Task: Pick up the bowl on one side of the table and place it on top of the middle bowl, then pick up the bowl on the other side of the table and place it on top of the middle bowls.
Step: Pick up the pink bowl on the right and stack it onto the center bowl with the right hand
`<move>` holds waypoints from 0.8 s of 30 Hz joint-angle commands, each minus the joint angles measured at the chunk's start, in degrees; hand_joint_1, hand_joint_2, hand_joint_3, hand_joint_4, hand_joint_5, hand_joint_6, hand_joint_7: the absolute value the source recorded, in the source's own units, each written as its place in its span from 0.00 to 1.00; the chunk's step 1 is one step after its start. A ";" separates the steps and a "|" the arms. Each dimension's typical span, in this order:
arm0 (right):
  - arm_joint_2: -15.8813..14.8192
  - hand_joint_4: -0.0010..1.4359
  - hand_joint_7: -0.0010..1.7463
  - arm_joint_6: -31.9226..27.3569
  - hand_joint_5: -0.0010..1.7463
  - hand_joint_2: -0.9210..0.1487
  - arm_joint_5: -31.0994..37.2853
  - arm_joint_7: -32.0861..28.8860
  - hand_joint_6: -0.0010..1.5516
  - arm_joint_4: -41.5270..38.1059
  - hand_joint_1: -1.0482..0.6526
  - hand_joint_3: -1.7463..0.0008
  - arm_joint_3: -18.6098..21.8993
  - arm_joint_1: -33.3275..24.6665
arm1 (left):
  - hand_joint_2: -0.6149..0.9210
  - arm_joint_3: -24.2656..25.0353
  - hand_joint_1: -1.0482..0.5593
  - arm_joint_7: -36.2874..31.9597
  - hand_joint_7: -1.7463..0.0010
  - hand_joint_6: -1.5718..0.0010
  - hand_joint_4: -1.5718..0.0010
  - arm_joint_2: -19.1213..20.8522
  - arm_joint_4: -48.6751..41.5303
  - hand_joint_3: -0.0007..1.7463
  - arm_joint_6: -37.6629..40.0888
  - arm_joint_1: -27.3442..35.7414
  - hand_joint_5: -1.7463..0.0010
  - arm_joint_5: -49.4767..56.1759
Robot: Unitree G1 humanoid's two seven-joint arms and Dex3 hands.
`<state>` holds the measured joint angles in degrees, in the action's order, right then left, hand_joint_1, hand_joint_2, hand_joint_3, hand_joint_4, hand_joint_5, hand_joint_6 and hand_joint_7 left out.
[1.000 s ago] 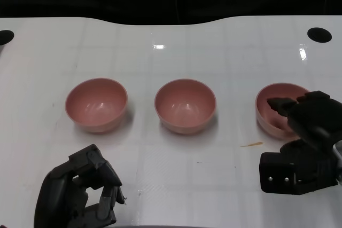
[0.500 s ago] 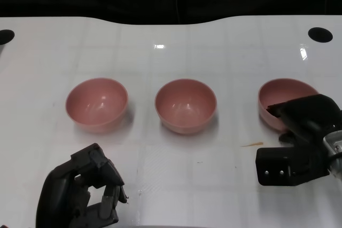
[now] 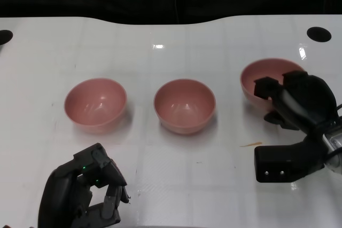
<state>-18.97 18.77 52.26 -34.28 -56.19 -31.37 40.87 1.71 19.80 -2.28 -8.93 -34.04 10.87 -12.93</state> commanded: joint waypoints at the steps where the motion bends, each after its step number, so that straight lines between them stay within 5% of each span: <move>1: -1.81 0.61 1.00 1.74 1.00 0.32 -1.90 0.40 0.45 4.62 0.50 0.47 1.25 0.54 | 0.69 0.24 0.60 -0.62 0.17 0.48 0.45 0.32 0.20 0.75 -0.52 0.33 0.03 0.08; 13: -1.66 0.62 1.00 5.16 1.00 0.41 -5.38 10.73 0.46 23.55 0.49 0.38 3.23 -0.94 | 0.68 0.22 0.59 -0.60 0.17 0.48 0.45 0.15 -0.26 0.75 -0.95 0.05 0.03 0.41; 24: 5.15 0.65 1.00 9.84 1.00 0.46 -4.79 11.04 0.48 17.07 0.50 0.35 0.56 4.22 | 0.68 0.38 0.59 -0.68 0.17 0.48 0.45 0.16 -0.19 0.75 -1.01 0.08 0.03 0.61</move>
<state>-14.24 28.15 47.01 -22.76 -37.55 -30.26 43.47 1.87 19.80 -2.39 -9.20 -34.51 10.61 -12.15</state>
